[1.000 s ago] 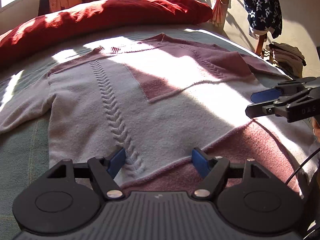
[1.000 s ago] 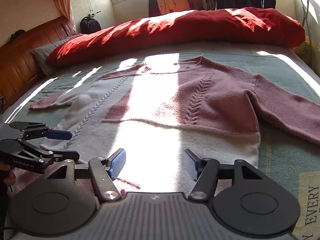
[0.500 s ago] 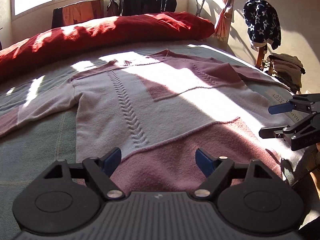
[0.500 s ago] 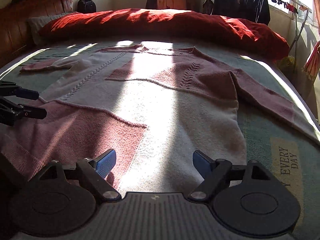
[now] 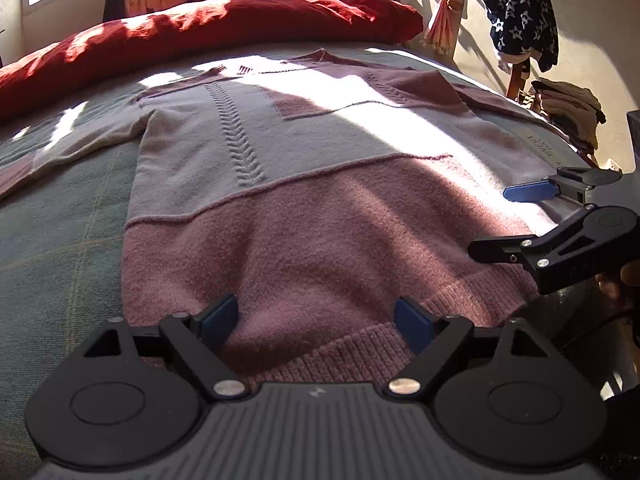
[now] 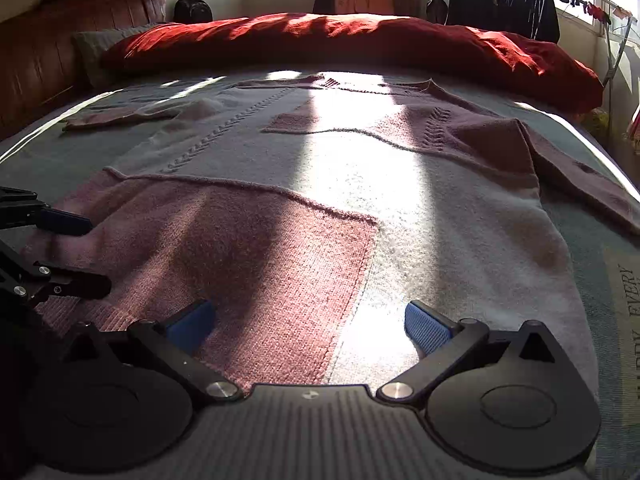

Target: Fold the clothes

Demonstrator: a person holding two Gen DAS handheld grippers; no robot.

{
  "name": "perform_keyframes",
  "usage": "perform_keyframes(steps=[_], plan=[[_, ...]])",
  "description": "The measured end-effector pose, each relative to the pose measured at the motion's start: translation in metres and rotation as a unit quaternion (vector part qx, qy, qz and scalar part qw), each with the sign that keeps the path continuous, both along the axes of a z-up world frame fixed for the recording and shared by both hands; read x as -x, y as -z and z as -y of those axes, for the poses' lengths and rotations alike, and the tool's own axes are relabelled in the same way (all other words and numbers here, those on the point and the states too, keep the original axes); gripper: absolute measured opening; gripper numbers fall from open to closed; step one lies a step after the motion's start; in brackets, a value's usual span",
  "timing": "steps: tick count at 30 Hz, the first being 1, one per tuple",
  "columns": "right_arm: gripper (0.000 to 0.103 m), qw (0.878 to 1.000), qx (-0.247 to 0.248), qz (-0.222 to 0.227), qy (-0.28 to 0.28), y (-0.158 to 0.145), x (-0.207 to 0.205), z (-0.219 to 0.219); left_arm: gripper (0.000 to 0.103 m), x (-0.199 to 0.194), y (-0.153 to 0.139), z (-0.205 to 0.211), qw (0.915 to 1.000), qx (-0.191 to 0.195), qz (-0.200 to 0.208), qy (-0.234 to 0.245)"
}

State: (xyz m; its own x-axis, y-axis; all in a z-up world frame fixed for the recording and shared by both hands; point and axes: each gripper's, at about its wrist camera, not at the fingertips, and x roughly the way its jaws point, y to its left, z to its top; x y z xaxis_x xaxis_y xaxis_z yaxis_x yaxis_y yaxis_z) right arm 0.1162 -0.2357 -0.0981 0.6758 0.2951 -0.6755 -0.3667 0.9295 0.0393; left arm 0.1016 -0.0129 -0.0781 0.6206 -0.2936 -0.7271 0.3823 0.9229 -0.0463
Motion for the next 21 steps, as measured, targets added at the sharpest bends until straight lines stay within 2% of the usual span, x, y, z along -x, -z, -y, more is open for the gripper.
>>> perform_keyframes(steps=[3,6,8,11,14,15,17,21], plan=[[0.103,1.0,0.002,0.003,0.002,0.0,0.007,0.002,0.086,0.002,-0.009,-0.001,1.0,0.001,0.001,0.005],[0.103,1.0,0.005,-0.009,-0.001,-0.008,0.004,0.002,0.086,-0.008,-0.023,0.003,0.9994,-0.007,0.033,0.004],[0.103,1.0,0.007,0.002,0.002,-0.018,0.004,0.005,0.086,-0.016,-0.029,0.005,0.9986,-0.014,0.052,0.002],[0.103,1.0,0.006,0.013,0.018,-0.026,0.003,0.012,0.086,-0.027,-0.02,0.001,0.9993,-0.011,0.028,-0.022],[0.103,0.999,0.008,-0.009,0.048,-0.012,0.003,0.024,0.086,-0.021,-0.002,-0.01,0.999,0.004,-0.009,-0.043],[0.103,0.998,0.008,-0.017,0.059,-0.007,0.002,0.028,0.086,-0.013,0.0,-0.015,0.9987,0.015,-0.008,-0.048],[0.103,0.998,-0.005,-0.005,0.063,-0.002,0.012,0.033,0.086,0.001,0.002,-0.025,0.9978,0.035,-0.008,-0.055],[0.103,0.998,-0.014,0.01,0.066,0.002,0.024,0.037,0.086,0.012,-0.004,-0.034,0.9969,0.046,-0.015,-0.062]])
